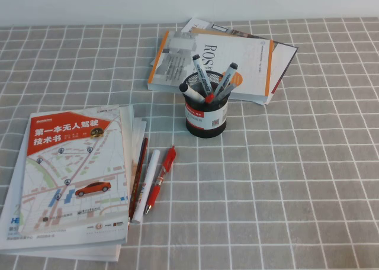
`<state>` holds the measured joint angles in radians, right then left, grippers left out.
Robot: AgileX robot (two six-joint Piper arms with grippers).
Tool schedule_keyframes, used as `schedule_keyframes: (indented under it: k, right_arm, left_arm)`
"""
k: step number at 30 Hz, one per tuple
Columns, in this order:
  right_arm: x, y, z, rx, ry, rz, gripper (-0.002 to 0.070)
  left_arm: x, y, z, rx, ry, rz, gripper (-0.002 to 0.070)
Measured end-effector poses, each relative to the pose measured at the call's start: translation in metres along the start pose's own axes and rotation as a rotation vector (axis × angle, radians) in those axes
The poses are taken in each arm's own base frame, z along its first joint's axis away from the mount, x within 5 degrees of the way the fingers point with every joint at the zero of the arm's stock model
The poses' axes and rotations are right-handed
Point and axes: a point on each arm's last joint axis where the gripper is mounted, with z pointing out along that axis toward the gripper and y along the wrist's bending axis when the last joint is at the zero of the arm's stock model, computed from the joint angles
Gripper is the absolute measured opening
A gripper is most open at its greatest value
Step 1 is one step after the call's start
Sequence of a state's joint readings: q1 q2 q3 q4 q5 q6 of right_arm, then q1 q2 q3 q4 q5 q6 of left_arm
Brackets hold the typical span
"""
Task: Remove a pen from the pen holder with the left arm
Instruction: 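Take a marker out of the pen holder and lay it on the table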
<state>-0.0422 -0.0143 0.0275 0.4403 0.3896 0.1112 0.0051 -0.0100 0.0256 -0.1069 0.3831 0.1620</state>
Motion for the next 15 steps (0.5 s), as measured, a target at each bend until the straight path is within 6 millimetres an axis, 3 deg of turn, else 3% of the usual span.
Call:
schedule_keyframes:
  k: [9,15]
  right_arm:
    - [0.000,0.000,0.000,0.000,0.000,0.000,-0.0013]
    - [0.000,0.000,0.000,0.000,0.000,0.000,-0.0013]
  left_arm:
    - [-0.003,-0.003,0.000,0.039,-0.028,-0.137,-0.0003]
    - [-0.019,-0.006,-0.002,0.133,-0.185,-0.668,-0.0003]
